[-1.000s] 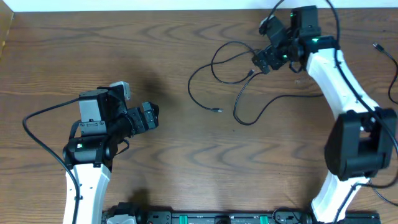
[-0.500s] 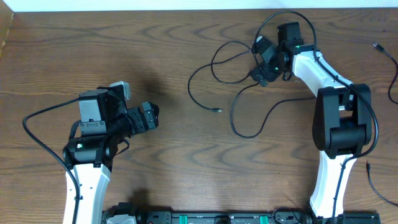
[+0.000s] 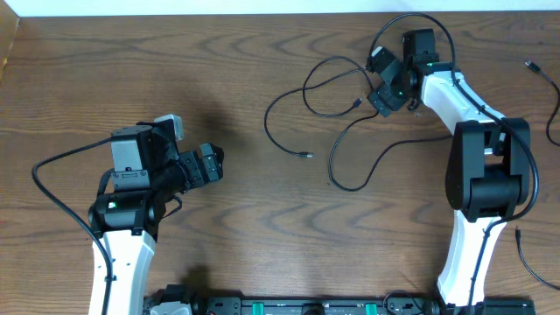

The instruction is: Untangle cables

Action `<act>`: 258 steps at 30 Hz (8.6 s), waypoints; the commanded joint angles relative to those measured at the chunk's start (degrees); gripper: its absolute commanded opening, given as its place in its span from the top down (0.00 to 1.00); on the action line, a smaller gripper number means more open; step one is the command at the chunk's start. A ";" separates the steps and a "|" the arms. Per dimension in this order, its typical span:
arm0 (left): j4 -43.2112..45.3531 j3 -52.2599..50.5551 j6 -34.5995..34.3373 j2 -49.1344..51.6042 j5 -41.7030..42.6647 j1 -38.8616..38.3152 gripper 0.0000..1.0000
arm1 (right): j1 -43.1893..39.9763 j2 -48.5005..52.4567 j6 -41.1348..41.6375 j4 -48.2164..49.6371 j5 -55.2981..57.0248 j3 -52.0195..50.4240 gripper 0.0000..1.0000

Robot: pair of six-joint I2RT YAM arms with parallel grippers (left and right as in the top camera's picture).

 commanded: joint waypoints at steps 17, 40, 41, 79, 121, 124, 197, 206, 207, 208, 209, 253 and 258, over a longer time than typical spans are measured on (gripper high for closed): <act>-0.13 0.52 0.55 0.17 0.48 0.24 0.02 | -6.69 0.55 -1.75 4.76 -5.40 0.37 0.02; -0.13 0.52 0.55 0.17 0.48 0.24 0.02 | -7.80 3.15 7.65 -2.29 -25.07 0.37 0.02; -0.13 0.52 0.55 0.17 0.46 0.24 0.02 | -7.80 3.15 8.31 -2.34 -25.59 0.37 0.02; -0.13 0.52 0.55 0.17 0.48 0.24 0.02 | -6.80 3.13 4.79 2.08 -21.79 0.37 0.05; -0.13 0.52 0.55 0.17 0.48 0.24 0.02 | -5.44 6.97 8.33 -4.55 -20.83 0.37 0.10; -0.13 0.52 0.55 0.17 0.48 0.24 0.02 | -5.18 6.97 7.78 -7.58 -17.64 0.37 0.12; -0.13 0.52 0.55 0.17 0.46 0.24 0.02 | 4.15 4.33 18.62 -38.07 1.18 51.23 0.99; -0.13 0.52 0.55 0.17 0.48 0.24 0.02 | 2.99 4.31 18.62 -38.99 9.46 67.25 0.99; -0.13 0.52 0.55 0.17 0.46 0.24 0.02 | 2.80 4.31 18.62 -39.56 9.46 67.93 0.99; -0.13 0.52 0.55 0.17 0.46 0.24 0.02 | 2.75 4.31 18.60 -40.24 9.51 68.43 0.99; -0.13 0.52 0.55 0.17 0.46 0.24 0.02 | 2.64 4.31 18.58 -40.76 9.77 68.76 0.99; -0.13 0.52 0.55 0.17 0.48 0.24 0.02 | -54.21 4.39 23.52 -41.40 4.07 68.83 0.94; -0.13 0.52 0.55 0.17 0.48 0.24 0.02 | -54.03 4.63 24.20 -41.27 4.02 68.83 0.78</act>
